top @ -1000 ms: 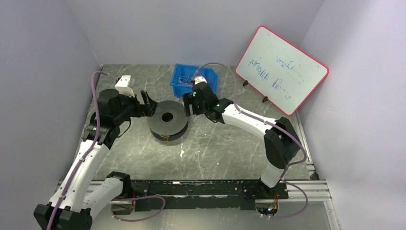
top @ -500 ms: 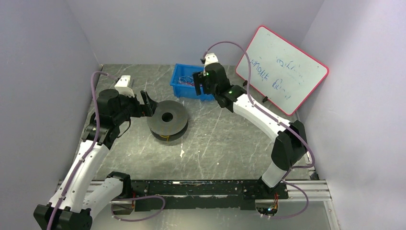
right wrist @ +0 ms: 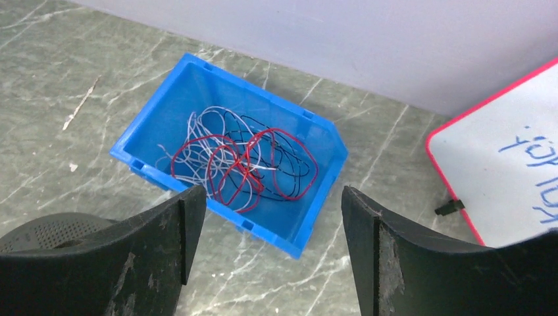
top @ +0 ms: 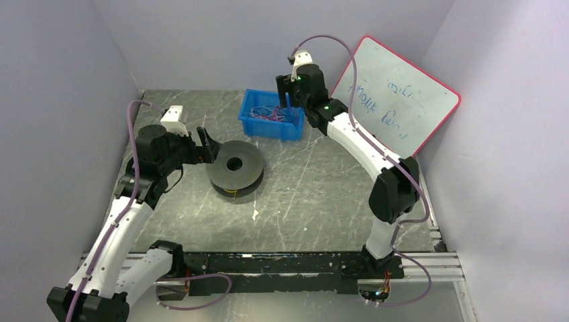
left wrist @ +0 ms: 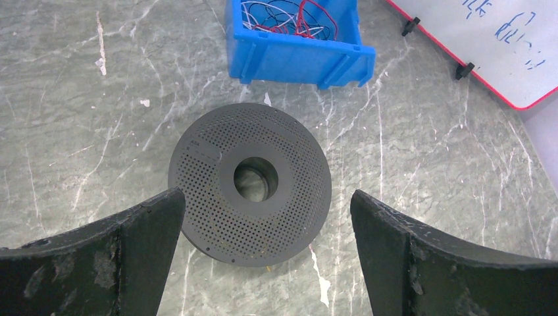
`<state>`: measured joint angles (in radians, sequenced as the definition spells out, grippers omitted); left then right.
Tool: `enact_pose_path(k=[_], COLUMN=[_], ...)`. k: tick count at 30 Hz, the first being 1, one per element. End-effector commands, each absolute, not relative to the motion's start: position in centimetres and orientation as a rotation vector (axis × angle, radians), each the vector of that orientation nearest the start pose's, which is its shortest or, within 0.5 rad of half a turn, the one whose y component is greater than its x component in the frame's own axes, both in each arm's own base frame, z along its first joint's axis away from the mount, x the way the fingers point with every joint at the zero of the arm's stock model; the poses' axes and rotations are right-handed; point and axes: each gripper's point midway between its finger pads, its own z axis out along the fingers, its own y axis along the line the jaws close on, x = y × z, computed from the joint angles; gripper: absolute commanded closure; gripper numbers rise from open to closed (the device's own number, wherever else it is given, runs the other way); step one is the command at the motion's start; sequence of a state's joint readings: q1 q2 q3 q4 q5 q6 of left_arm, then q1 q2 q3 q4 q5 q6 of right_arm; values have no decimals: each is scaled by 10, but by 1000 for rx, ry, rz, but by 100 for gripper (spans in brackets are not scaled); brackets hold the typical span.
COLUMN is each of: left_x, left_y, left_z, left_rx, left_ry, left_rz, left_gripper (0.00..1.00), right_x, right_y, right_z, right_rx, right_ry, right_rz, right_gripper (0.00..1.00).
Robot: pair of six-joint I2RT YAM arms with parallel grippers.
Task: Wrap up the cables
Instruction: Move the storage box to the center of the board.
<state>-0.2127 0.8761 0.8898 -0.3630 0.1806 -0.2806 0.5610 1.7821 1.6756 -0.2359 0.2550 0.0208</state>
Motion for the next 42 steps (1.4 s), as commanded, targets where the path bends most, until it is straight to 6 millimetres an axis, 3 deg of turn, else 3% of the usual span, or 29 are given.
enact_pose_path(k=[1,5,9,10,13,17,21,29,42], left_x=[298,298,297,297,297,297,297,298,300], left_y=[-109,-109,-109,-109,-109,-110,-110,-111,-111], left_z=[273,274,274,274,274,274,274,273,269], left_rx=[67,69,70,70,71,72,75,74,74], left_ry=[1900,1899,1897,1897,1898,1896,1898,1900,1915], left_rz=[-520,-520,-522,-521,-524,-525,-528,-529,-526], left_gripper=[1,0,0,0,0,1,0,1,1], right_x=[504,519,528,538,548,556,578,603,620], right_y=[260,265,283,275,278,290,289,296,298], right_z=[279,260,234,229,218,206,206,185,148], right_rx=[-363,-372,-420,-402,-413,-448,-441,-526,-520], right_ry=[1874,1928,1981,1994,2023,2039,2011,1962,1975], right_rz=[210,262,324,313,326,364,300,260,296], right_gripper=[22,22,24,25,26,26,26,25,25])
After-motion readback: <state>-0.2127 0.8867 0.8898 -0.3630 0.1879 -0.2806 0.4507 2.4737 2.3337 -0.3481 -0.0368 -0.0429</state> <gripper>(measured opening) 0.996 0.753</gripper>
